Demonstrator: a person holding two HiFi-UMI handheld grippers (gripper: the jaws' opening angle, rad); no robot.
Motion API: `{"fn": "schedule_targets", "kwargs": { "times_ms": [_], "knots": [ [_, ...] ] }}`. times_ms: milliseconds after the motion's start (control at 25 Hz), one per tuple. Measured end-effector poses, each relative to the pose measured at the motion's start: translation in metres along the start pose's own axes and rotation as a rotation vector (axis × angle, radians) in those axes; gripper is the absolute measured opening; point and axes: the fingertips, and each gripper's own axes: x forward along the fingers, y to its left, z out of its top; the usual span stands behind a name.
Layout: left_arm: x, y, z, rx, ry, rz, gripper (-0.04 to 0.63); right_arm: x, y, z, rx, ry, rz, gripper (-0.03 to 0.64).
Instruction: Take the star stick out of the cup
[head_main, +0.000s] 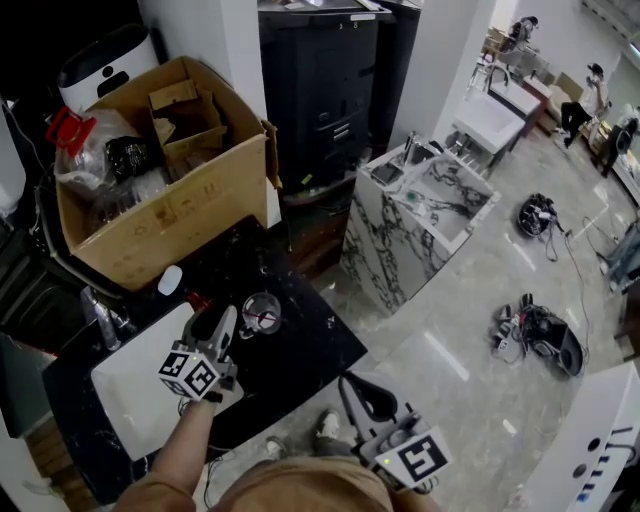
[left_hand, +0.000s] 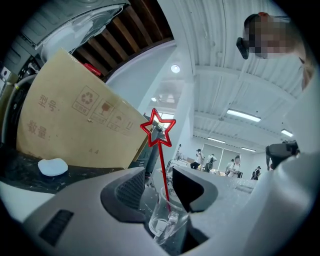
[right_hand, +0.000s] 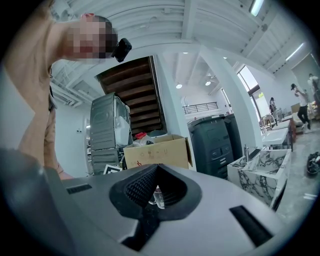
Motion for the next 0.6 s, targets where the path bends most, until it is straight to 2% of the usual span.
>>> {"fn": "schedule_targets", "kwargs": {
  "times_ms": [280,600],
  "knots": [
    [0.0002,-0.0001,0.0023,-0.003,-0.015,0.002,0.156,0.0000,-0.0016,-0.0008,-0.001,0.003,0.002,-0.002],
    [-0.0003,-0.0031,0.0040,-0.005,-0.022,-0.007,0.075,0.0009,-0.0018,-0.0009,-0.001,0.001,0.007,-0.002]
  ]
}}
